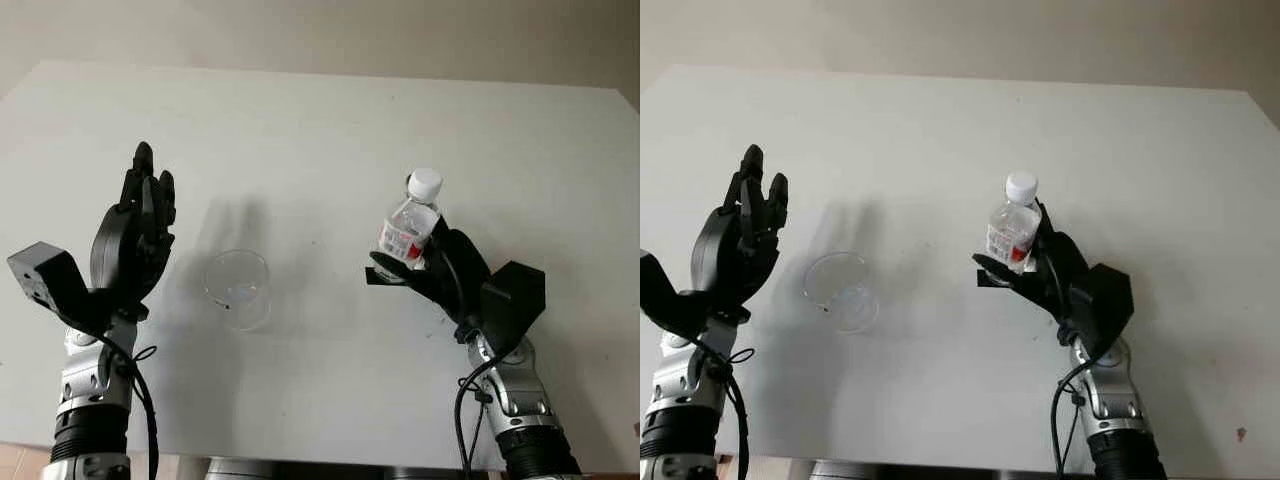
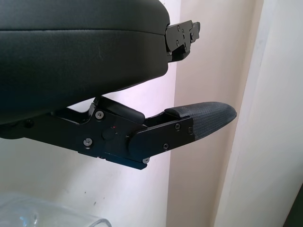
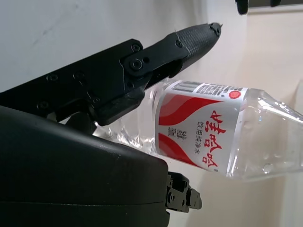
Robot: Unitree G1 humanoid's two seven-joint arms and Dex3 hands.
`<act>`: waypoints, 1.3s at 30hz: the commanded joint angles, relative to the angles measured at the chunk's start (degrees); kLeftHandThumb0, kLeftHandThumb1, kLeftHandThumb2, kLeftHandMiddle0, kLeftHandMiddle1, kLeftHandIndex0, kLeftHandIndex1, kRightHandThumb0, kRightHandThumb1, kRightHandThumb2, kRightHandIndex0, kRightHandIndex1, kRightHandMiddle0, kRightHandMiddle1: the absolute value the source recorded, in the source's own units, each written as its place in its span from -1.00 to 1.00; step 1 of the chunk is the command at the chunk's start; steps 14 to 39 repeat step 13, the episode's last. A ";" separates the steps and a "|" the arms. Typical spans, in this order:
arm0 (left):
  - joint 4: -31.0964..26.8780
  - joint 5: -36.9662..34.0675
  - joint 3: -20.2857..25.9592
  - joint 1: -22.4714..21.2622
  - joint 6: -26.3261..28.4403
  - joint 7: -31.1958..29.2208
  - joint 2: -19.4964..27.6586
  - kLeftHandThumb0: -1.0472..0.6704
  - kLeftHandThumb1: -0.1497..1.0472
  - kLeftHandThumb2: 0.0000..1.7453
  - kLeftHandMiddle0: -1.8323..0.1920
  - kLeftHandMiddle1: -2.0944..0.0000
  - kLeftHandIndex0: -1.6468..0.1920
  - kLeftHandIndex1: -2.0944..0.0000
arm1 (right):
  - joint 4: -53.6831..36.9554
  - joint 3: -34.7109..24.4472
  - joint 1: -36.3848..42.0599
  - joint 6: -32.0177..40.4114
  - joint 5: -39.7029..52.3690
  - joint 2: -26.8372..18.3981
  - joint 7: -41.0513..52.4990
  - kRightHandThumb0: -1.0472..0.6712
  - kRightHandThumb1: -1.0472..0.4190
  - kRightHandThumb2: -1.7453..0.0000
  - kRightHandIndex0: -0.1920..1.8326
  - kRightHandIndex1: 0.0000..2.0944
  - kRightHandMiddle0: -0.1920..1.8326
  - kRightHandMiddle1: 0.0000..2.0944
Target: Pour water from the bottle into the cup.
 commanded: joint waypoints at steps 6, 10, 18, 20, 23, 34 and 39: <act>0.68 0.26 -0.39 -1.61 -1.42 -0.37 -0.11 -0.67 1.00 -0.19 1.00 1.00 1.00 1.00 | -0.20 0.03 0.75 -5.82 -3.32 1.18 -6.12 -0.95 -0.87 0.92 -1.00 -1.00 -1.00 -1.00; 0.07 0.20 -0.48 -1.24 -1.32 -0.33 -0.21 -0.67 1.00 -0.19 1.00 1.00 1.00 1.00 | -1.77 0.29 1.29 -7.70 -3.30 0.93 -6.02 -0.92 -0.87 0.93 -1.00 -1.00 -1.00 -1.00; -0.53 0.24 -0.53 -0.76 -1.20 -0.04 -0.41 -0.67 1.00 -0.19 1.00 1.00 1.00 1.00 | -3.61 0.39 1.97 -7.02 -2.44 0.69 -4.85 -0.92 -0.87 0.94 -1.00 -1.00 -1.00 -1.00; -0.53 0.24 -0.53 -0.76 -1.20 -0.04 -0.41 -0.67 1.00 -0.19 1.00 1.00 1.00 1.00 | -3.61 0.39 1.97 -7.02 -2.44 0.69 -4.85 -0.92 -0.87 0.94 -1.00 -1.00 -1.00 -1.00; -0.53 0.24 -0.53 -0.76 -1.20 -0.04 -0.41 -0.67 1.00 -0.19 1.00 1.00 1.00 1.00 | -3.61 0.39 1.97 -7.02 -2.44 0.69 -4.85 -0.92 -0.87 0.94 -1.00 -1.00 -1.00 -1.00; -0.53 0.24 -0.53 -0.76 -1.20 -0.04 -0.41 -0.67 1.00 -0.19 1.00 1.00 1.00 1.00 | -3.61 0.39 1.97 -7.02 -2.44 0.69 -4.85 -0.92 -0.87 0.94 -1.00 -1.00 -1.00 -1.00; -0.53 0.24 -0.53 -0.76 -1.20 -0.04 -0.41 -0.67 1.00 -0.19 1.00 1.00 1.00 1.00 | -3.61 0.39 1.97 -7.02 -2.44 0.69 -4.85 -0.92 -0.87 0.94 -1.00 -1.00 -1.00 -1.00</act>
